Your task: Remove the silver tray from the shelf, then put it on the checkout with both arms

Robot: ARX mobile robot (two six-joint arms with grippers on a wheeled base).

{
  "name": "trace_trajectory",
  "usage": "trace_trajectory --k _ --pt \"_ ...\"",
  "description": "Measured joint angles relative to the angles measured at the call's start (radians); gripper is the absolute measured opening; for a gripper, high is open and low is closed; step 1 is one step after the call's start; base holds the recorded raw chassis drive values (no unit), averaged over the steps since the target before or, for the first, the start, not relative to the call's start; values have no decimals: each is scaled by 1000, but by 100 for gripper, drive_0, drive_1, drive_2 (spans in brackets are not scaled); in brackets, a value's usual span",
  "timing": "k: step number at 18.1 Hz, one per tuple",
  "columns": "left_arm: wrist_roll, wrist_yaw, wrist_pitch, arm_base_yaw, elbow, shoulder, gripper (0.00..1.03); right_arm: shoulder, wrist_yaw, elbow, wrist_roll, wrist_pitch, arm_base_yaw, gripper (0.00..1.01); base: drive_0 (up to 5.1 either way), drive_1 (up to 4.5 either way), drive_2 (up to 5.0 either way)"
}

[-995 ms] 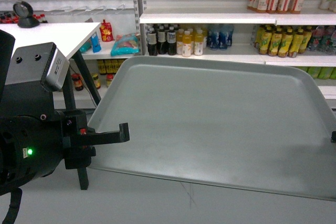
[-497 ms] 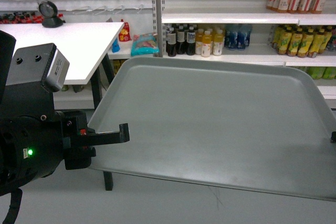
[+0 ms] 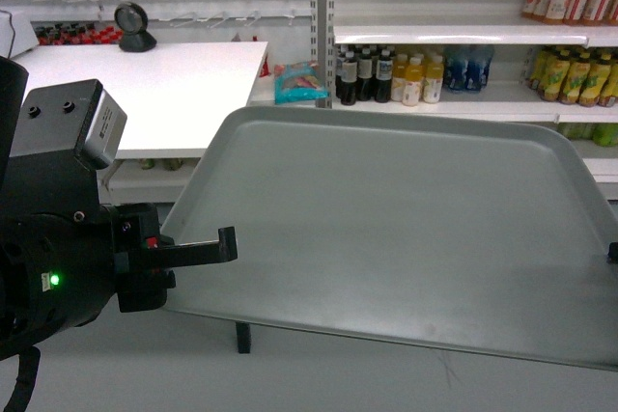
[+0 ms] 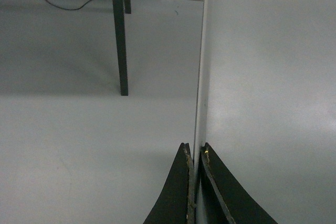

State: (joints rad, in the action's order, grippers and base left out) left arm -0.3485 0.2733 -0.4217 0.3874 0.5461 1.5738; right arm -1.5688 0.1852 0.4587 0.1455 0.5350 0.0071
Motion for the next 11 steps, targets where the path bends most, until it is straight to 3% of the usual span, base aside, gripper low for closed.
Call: trace_trajectory --k 11 --pt "0 0 -1 0 0 0 3 0 0 0 0 4 0 3 -501 245 245"
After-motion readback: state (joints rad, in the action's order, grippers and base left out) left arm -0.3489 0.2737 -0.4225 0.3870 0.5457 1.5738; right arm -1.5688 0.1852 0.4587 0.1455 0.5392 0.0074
